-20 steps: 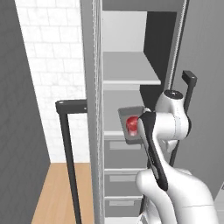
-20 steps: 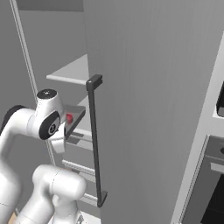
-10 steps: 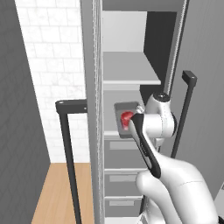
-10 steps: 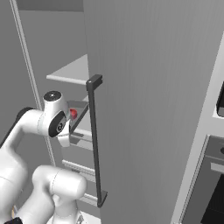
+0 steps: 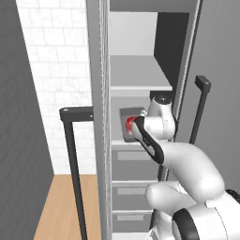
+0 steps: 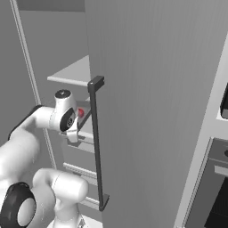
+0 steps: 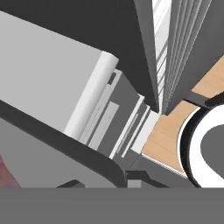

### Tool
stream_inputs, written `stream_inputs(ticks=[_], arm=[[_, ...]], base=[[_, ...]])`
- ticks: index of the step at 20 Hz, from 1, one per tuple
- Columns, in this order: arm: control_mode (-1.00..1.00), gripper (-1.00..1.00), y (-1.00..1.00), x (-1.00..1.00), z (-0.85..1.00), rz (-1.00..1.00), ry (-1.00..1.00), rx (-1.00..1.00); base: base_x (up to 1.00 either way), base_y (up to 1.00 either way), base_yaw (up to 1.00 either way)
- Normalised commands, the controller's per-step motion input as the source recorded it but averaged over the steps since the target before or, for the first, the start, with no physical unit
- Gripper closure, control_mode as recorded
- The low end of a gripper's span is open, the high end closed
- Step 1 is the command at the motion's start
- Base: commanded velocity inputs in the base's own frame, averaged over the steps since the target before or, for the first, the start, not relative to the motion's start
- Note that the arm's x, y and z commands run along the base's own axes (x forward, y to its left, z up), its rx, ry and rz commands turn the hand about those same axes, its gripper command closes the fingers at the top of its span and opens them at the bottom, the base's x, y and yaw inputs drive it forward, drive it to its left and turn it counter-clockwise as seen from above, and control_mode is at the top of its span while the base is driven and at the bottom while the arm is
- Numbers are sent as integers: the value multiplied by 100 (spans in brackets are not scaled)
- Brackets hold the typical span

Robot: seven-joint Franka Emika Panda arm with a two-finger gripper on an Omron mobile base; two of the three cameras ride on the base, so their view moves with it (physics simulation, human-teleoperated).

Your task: Take the meat container that has the steak and place it on the second highest rack of the freezer. Then take the vegetable container that has the corn and eggplant and place it on the highest rack of the freezer.

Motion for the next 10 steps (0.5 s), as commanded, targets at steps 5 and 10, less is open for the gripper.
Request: stream_inputs(ticks=[5,10], arm=[[-100,100,0,62,-23,-1,-1,0],[-100,100,0,59,-21,-3,-3,0]], base=[[0,0,0],[0,0,0]])
